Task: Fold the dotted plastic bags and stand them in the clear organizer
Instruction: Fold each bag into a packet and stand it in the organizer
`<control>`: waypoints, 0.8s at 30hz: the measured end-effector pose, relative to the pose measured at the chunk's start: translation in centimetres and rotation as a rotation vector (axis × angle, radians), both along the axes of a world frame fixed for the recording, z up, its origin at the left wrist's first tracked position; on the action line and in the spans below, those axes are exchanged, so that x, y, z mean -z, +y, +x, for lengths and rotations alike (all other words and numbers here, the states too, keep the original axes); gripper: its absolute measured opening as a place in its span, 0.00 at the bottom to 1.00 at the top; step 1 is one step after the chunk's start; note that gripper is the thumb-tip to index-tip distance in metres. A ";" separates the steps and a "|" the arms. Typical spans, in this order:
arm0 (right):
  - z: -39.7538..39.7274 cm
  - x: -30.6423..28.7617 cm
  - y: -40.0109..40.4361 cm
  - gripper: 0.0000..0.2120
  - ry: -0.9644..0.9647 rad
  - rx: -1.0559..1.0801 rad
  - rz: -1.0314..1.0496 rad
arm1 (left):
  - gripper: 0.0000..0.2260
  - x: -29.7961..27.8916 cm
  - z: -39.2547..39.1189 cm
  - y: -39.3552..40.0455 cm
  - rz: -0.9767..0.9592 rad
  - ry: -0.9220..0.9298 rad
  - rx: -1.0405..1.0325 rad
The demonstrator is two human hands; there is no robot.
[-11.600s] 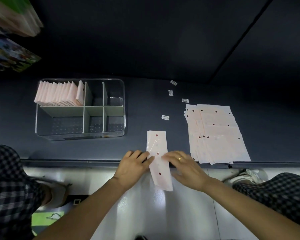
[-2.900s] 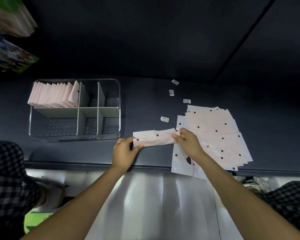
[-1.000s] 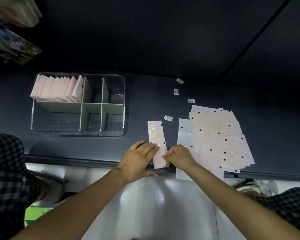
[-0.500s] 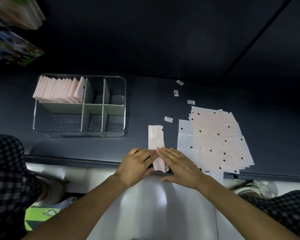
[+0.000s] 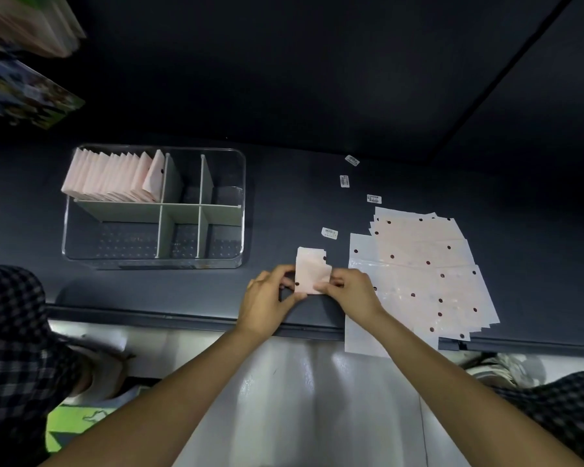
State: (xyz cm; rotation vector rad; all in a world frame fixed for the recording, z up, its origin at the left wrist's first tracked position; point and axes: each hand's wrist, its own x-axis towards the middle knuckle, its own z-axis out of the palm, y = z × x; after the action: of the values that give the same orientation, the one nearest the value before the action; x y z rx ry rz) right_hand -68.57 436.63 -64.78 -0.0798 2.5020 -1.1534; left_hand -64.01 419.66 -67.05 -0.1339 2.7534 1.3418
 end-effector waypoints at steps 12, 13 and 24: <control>-2.1 0.0 -1.5 0.24 -0.170 0.183 0.240 | 0.09 -1.2 -1.4 2.2 -0.240 -0.035 -0.132; -2.2 0.1 -1.6 0.24 -0.178 0.200 0.235 | 0.09 -1.5 -0.9 2.4 -0.295 0.055 -0.055; -2.4 0.2 -2.1 0.20 -0.019 0.374 0.266 | 0.41 0.8 2.1 2.1 -0.705 -0.023 0.557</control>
State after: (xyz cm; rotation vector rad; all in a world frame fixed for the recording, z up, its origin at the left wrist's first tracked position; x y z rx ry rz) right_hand -70.96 434.50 -64.96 0.4858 2.7002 -0.9283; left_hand -61.95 421.75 -67.86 0.5306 2.7878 0.2233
